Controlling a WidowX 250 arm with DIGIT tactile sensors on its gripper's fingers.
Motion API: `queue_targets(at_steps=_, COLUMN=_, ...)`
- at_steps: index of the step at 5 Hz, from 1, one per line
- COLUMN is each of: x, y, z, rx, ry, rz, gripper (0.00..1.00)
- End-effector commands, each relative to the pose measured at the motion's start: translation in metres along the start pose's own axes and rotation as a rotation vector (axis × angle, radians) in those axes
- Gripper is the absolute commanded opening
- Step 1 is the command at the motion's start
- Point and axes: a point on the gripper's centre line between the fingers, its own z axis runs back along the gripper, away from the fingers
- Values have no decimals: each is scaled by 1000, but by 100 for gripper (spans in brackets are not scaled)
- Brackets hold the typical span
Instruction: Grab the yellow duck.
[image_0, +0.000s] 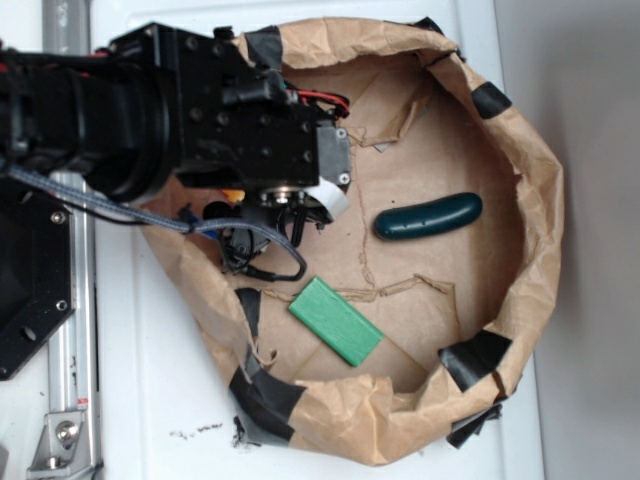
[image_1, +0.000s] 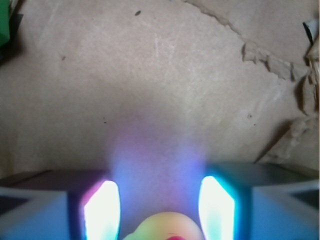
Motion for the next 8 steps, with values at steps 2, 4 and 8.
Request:
queue_targets(at_steps=2, x=-6, y=1, z=-2, rx=-3, ry=14, rz=29, gripper=0)
queue_targets(at_steps=4, x=-9, y=5, z=8, rx=-79, ry=-28, rz=44, gripper=100)
queue_targets(at_steps=8, x=-17, y=6, z=12, rx=-83, ry=87, rz=125, gripper=100)
